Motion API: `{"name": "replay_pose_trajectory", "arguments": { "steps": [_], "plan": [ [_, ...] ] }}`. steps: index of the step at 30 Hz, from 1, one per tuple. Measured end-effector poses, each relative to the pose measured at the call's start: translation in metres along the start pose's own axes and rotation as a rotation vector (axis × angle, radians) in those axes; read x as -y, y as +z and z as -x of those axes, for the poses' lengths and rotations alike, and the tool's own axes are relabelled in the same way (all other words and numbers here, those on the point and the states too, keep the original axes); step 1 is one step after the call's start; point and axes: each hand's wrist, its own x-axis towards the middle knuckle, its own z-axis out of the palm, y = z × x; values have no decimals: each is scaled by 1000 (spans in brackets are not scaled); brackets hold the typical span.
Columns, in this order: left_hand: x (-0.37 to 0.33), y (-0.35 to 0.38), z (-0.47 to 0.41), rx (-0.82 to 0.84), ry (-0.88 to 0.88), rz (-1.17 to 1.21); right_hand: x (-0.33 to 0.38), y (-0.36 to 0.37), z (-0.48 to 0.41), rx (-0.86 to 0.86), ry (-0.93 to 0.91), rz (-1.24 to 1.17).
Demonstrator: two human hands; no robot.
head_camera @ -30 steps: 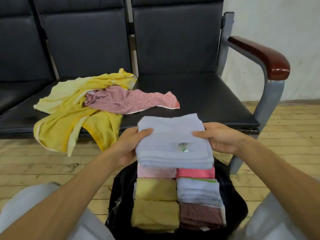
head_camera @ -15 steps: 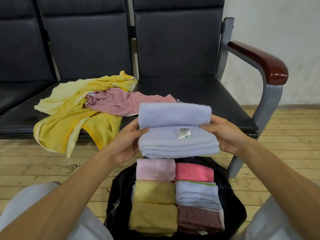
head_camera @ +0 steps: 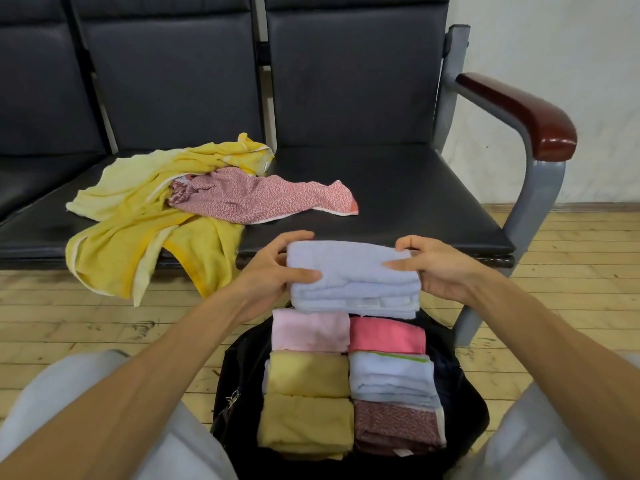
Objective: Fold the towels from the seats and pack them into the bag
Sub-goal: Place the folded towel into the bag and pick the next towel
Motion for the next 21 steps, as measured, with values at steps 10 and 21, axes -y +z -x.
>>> {"name": "replay_pose_trajectory", "arguments": {
  "steps": [10,21],
  "plan": [
    [28,0,-7,-59,-40,-185,-18,15,-8,-123,-72,172],
    [71,-21,-14,-95,-269,-118,-50,21,-37,-63,286,74]
  ]
}}
